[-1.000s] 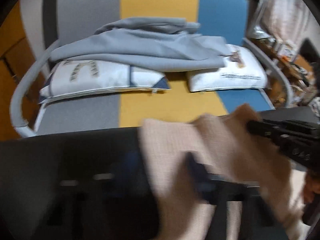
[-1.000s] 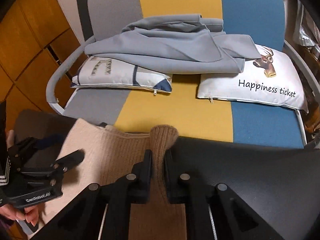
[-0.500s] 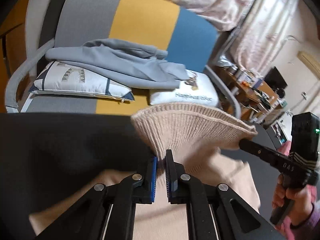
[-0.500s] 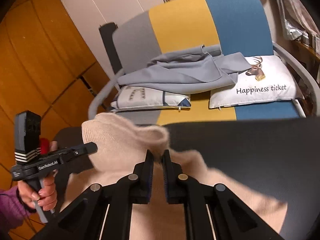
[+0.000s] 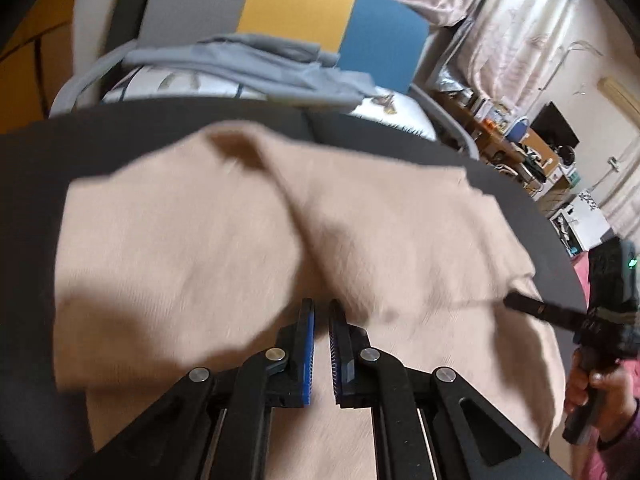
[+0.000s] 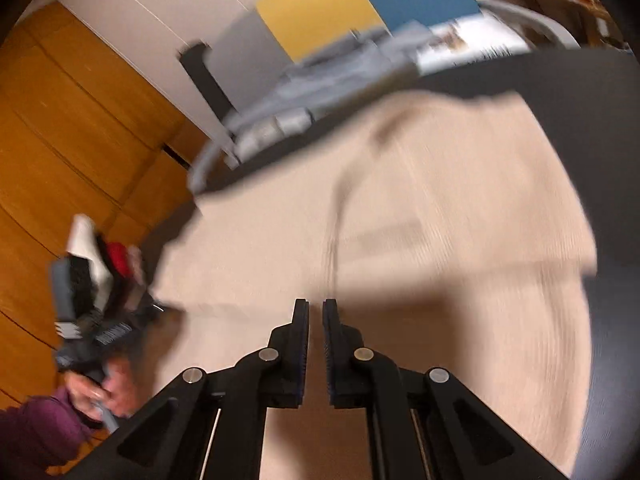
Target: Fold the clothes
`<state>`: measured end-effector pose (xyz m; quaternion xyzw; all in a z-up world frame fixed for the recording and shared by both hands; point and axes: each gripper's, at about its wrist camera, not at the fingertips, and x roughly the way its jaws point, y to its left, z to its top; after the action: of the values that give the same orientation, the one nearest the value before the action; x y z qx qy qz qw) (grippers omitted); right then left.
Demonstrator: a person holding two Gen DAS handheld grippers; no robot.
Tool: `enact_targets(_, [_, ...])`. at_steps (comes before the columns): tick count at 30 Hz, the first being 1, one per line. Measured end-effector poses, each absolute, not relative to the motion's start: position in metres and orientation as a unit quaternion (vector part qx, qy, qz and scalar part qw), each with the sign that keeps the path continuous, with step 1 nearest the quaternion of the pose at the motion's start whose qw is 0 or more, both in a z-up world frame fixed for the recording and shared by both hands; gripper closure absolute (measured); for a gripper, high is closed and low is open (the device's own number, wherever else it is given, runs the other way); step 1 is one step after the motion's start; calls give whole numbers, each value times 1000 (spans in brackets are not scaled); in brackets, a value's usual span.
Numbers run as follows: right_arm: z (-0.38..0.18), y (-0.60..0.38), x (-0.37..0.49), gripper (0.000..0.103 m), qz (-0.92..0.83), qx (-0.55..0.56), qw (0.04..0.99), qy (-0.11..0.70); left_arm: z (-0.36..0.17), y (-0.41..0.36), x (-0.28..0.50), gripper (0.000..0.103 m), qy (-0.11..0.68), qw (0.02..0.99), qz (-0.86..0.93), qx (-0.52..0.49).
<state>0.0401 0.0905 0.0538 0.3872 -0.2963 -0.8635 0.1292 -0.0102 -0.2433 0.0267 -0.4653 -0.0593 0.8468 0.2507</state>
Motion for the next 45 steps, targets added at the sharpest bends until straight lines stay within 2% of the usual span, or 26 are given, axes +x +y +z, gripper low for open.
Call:
enact_targets(1, [48, 92, 48, 94, -859, 388, 127, -307, 26, -249, -6, 96, -70, 250, 846, -466])
enact_targets(3, [36, 96, 64, 87, -851, 390, 122, -329, 25, -262, 2, 95, -92, 247, 844, -467])
enact_targets(4, [30, 98, 73, 76, -847, 391, 120, -340, 25, -268, 3, 94, -110, 245, 842, -468])
enact_targets(7, [22, 105, 83, 74, -835, 381, 114, -380, 23, -283, -2, 90, -185, 234, 827, -476])
enact_targets(9, [21, 102, 72, 73, -831, 388, 118, -380, 21, -286, -9, 73, -232, 230, 812, -484])
enact_targets(12, [19, 94, 55, 73, -827, 406, 121, -371, 21, -279, -19, 53, -278, 230, 793, -491])
enact_targets(14, [14, 83, 44, 73, -825, 421, 124, -357, 22, -269, -22, 51, -288, 232, 788, -493])
enact_targets(16, [10, 76, 38, 73, -825, 428, 123, -350, 21, -252, -26, 51, -262, 227, 789, -507])
enact_targets(18, [6, 70, 36, 81, -826, 431, 116, -344, 23, -242, -26, 52, -239, 223, 794, -512])
enact_targets(19, [5, 68, 35, 92, -826, 432, 115, -342, 25, -243, -26, 52, -238, 224, 796, -510])
enact_targets(22, [11, 64, 37, 96, -831, 437, 119, -322, 24, -257, -24, 52, -276, 229, 783, -509])
enact_targets(25, [13, 63, 39, 96, -834, 442, 117, -309, 16, -279, -20, 49, -344, 232, 758, -503])
enact_targets(27, [9, 67, 39, 96, -829, 446, 115, -317, 10, -292, -19, 37, -379, 226, 746, -499])
enact_targets(28, [7, 68, 40, 96, -827, 448, 113, -320, 8, -294, -20, 34, -387, 223, 740, -503])
enact_targets(31, [-1, 72, 41, 96, -818, 447, 116, -344, 7, -288, -26, 34, -393, 227, 729, -512])
enact_targets(33, [-3, 74, 41, 92, -809, 434, 129, -375, 12, -278, -30, 30, -387, 238, 728, -514])
enact_targets(35, [-3, 77, 42, 74, -802, 423, 131, -400, 16, -272, -32, 29, -392, 252, 720, -515])
enact_targets(37, [-2, 77, 42, 74, -801, 420, 131, -405, 18, -281, -31, 28, -414, 253, 713, -507])
enact_targets(39, [0, 76, 41, 74, -803, 420, 133, -400, 17, -289, -32, 21, -431, 243, 710, -501])
enact_targets(42, [3, 74, 39, 74, -806, 421, 135, -393, 12, -287, -39, 21, -422, 226, 708, -519])
enact_targets(44, [4, 69, 34, 74, -809, 428, 133, -380, 15, -275, -43, 22, -383, 225, 722, -531])
enact_targets(45, [3, 66, 32, 75, -810, 434, 127, -373, 19, -267, -44, 33, -360, 224, 733, -532])
